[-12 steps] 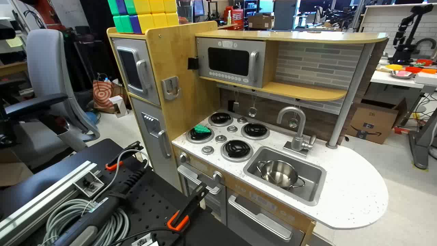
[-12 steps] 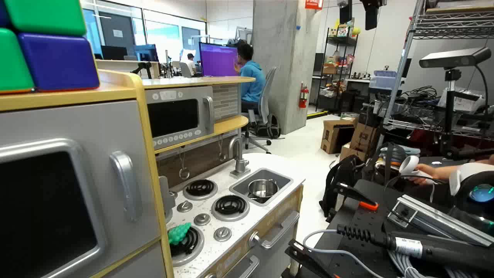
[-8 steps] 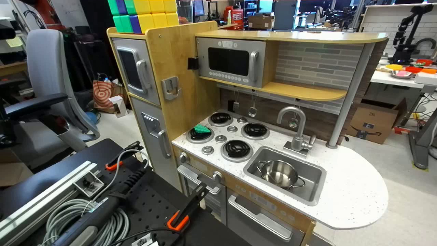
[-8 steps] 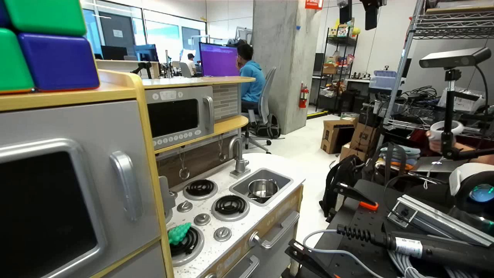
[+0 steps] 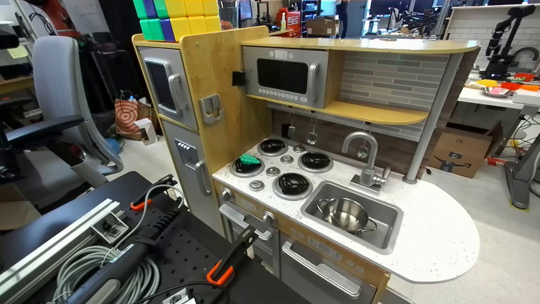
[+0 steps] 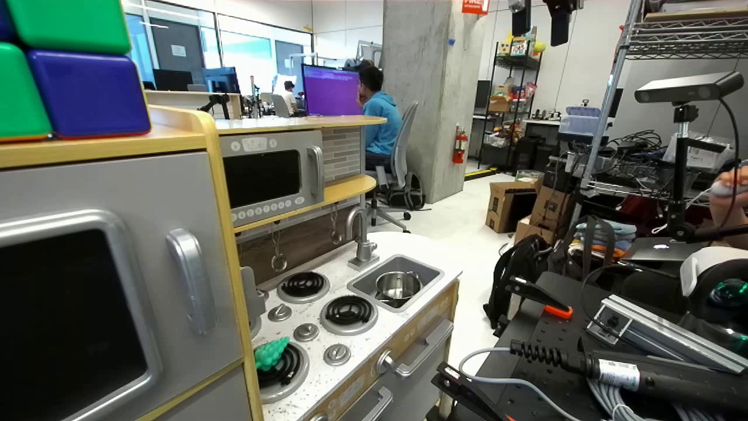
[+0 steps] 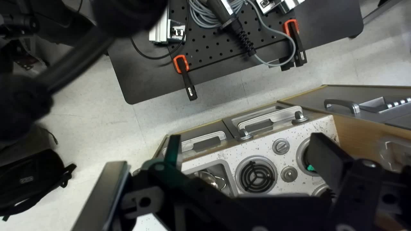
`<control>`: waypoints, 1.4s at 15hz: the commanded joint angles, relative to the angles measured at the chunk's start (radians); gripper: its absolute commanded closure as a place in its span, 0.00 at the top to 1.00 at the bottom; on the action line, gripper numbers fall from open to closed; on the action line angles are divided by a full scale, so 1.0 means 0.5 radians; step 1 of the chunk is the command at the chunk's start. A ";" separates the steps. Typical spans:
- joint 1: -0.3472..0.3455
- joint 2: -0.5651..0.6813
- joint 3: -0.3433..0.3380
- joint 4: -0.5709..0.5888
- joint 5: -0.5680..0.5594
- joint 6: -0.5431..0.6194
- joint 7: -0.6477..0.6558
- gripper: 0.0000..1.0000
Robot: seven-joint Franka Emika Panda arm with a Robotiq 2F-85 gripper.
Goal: Put the green object atop the stove inside the pot in the sink
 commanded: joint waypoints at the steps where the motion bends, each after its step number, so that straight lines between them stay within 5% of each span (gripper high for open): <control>1: 0.048 -0.204 -0.019 -0.257 -0.001 0.404 -0.106 1.00; 10: 0.111 -0.823 -0.058 -0.901 -0.206 0.895 -0.608 1.00; 11: 0.074 -0.602 -0.019 -0.751 -0.208 0.792 -0.482 1.00; 15: 0.094 -0.777 -0.046 -0.849 -0.211 0.821 -0.565 1.00; 21: 0.158 -0.620 -0.063 -0.676 -0.199 0.471 -0.678 1.00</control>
